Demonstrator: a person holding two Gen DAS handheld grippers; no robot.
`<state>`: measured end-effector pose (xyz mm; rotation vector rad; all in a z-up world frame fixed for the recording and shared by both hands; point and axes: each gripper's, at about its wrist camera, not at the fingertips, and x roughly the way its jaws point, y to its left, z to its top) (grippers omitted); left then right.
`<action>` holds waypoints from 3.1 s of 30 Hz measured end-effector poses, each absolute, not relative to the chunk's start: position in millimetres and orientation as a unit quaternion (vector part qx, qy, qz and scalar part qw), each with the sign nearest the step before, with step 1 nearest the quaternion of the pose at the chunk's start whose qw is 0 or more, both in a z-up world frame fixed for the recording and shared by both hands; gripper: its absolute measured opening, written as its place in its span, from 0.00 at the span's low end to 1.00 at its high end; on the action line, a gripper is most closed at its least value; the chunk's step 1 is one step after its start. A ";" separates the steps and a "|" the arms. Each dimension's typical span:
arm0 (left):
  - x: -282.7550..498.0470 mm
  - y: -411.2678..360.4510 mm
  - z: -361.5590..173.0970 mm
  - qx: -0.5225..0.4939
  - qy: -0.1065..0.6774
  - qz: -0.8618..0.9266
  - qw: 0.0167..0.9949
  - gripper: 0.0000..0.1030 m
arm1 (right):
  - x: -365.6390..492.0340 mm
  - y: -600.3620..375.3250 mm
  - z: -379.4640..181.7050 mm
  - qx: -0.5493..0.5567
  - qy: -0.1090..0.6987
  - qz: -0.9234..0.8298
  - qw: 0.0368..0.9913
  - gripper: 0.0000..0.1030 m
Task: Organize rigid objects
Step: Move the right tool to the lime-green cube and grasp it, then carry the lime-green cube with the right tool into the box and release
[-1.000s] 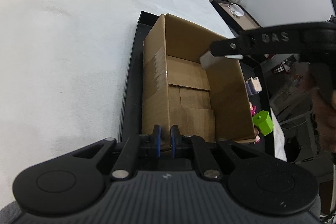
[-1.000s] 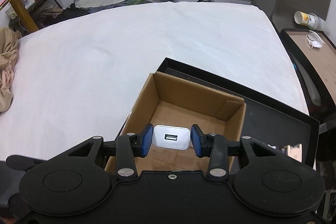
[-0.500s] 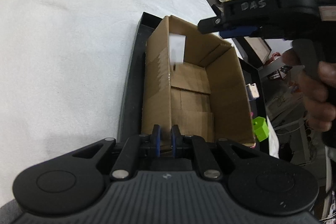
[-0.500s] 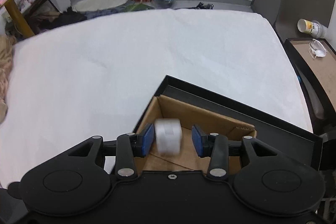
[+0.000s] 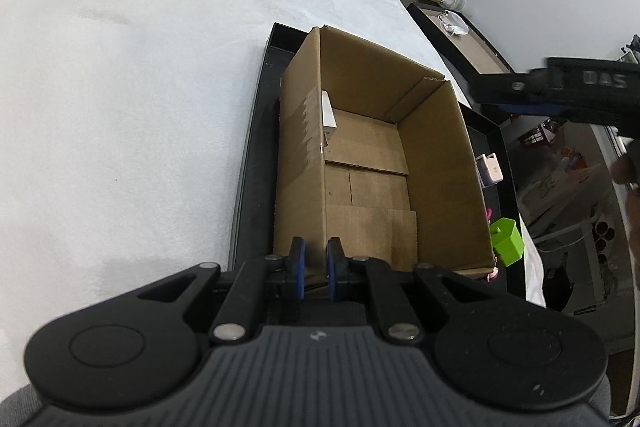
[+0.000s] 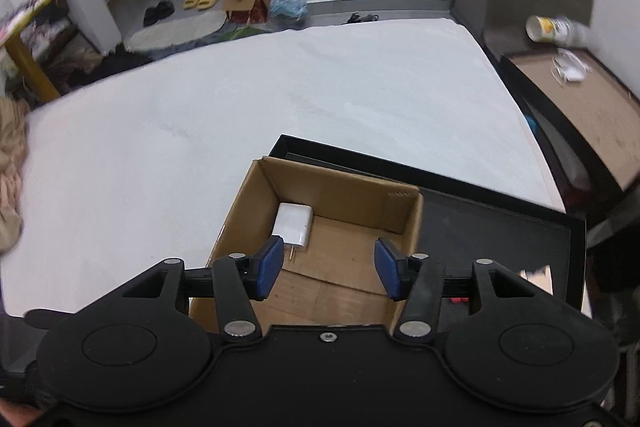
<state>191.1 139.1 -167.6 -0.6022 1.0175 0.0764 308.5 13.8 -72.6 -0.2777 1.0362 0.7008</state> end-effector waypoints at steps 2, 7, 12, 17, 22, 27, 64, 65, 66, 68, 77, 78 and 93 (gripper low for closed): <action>191.5 138.0 -167.0 -0.278 0.481 0.038 0.831 0.10 | 311.0 1.5 -69.5 -0.105 0.488 0.326 0.803 0.50; 192.9 135.3 -164.8 -0.271 0.484 0.045 0.831 0.10 | 316.7 -32.4 -65.2 -0.088 0.481 0.301 0.818 0.52; 193.9 130.8 -163.1 -0.262 0.487 0.051 0.832 0.10 | 320.2 -66.3 -69.5 -0.075 0.486 0.276 0.826 0.52; 194.1 127.9 -162.2 -0.256 0.488 0.057 0.832 0.10 | 319.8 -93.5 -74.4 -0.076 0.488 0.257 0.831 0.52; 196.6 125.6 -162.2 -0.249 0.492 0.063 0.832 0.10 | 322.1 -117.9 -81.7 -0.066 0.493 0.244 0.833 0.53; 200.2 121.1 -164.0 -0.241 0.498 0.070 0.830 0.10 | 326.3 -141.4 -97.2 -0.054 0.507 0.223 0.831 0.54; 210.9 105.9 -166.9 -0.206 0.521 0.105 0.822 0.10 | 350.7 -198.2 -204.2 0.011 0.564 0.085 0.822 0.52; 211.2 106.0 -166.8 -0.206 0.521 0.105 0.822 0.10 | 350.1 -198.5 -200.1 0.013 0.561 0.088 0.823 0.52; 211.1 106.0 -166.8 -0.205 0.521 0.105 0.822 0.10 | 349.8 -197.7 -196.4 0.013 0.558 0.089 0.825 0.52; 210.7 106.7 -166.6 -0.206 0.521 0.105 0.822 0.10 | 348.8 -194.4 -189.1 0.011 0.552 0.094 0.829 0.52; 209.2 110.1 -167.2 -0.212 0.518 0.101 0.823 0.10 | 343.7 -169.0 -159.4 0.002 0.533 0.128 0.836 0.52; 208.7 110.1 -166.9 -0.212 0.518 0.100 0.823 0.10 | 343.3 -165.4 -156.3 0.000 0.532 0.131 0.837 0.52; 206.5 115.9 -166.4 -0.214 0.516 0.086 0.825 0.10 | 331.1 -112.7 -107.3 -0.021 0.501 0.179 0.846 0.53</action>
